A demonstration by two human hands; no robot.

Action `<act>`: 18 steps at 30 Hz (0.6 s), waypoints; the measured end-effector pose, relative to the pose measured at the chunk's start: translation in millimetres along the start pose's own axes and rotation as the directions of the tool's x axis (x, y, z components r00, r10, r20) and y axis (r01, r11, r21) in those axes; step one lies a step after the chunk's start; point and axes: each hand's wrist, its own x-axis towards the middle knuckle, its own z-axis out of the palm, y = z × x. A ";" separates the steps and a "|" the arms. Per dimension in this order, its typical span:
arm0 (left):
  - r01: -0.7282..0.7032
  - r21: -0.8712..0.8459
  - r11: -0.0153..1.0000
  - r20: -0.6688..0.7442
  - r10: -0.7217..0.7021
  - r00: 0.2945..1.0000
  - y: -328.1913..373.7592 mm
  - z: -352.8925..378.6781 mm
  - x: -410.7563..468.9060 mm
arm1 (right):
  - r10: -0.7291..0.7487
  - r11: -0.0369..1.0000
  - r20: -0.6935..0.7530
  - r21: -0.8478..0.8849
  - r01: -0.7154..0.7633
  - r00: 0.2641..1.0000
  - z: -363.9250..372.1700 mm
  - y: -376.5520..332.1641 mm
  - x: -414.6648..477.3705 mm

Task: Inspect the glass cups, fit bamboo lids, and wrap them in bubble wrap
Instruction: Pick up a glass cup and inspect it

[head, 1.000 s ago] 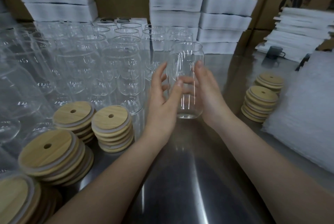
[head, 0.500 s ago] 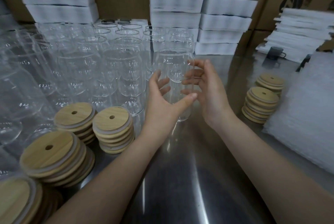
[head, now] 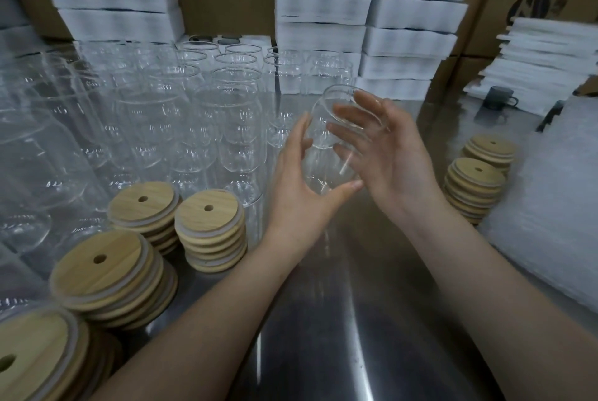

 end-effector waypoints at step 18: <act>-0.145 0.490 0.859 0.007 0.163 0.987 -4.4 -4.1 2.3 | 0.044 0.986 -0.091 -0.153 -0.058 0.995 -4.0 -6.5 -1.4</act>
